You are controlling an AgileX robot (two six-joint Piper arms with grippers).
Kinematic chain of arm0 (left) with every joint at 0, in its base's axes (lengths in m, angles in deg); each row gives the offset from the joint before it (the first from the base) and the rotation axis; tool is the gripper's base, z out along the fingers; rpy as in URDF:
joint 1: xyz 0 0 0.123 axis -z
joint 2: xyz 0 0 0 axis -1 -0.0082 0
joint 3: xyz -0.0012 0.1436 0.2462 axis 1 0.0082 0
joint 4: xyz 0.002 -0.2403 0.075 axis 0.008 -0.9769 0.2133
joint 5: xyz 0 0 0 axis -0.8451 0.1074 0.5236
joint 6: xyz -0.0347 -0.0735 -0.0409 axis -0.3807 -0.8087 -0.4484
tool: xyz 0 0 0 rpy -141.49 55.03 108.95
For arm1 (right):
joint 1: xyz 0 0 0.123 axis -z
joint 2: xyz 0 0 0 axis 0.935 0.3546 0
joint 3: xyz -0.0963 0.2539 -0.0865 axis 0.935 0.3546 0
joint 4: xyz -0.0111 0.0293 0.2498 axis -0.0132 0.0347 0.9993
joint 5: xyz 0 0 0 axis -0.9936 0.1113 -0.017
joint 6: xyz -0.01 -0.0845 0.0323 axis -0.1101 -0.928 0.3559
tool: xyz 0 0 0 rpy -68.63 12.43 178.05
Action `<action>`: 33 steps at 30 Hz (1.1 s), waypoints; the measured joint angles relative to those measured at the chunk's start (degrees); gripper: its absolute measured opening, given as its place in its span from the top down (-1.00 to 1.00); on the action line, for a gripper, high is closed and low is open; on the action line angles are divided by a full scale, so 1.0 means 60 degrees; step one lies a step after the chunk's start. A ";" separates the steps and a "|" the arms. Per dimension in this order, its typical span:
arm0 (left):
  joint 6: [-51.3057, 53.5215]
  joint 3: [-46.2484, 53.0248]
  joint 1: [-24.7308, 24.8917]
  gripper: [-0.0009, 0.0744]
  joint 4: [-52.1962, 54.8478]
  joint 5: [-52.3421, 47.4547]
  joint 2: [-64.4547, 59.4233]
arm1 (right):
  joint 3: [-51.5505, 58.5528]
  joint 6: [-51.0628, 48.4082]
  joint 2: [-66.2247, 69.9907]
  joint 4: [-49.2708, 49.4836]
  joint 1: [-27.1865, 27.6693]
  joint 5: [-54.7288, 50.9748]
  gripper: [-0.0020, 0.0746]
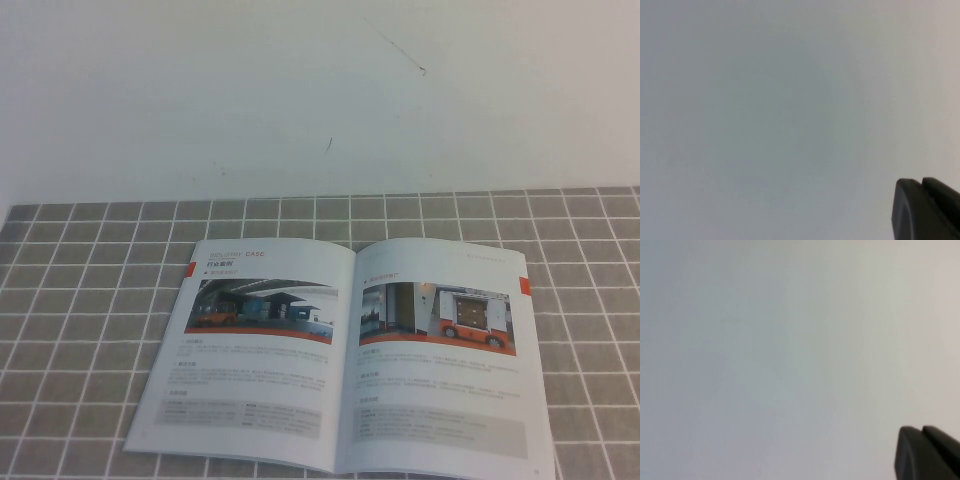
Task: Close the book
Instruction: 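Close the open booklet and leave it lying on the table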
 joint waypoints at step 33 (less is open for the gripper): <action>0.0312 -0.4682 0.0000 0.98 -0.0968 -0.8095 -0.2816 | -0.4909 -0.0300 0.3112 0.1364 0.0000 -1.1060 0.95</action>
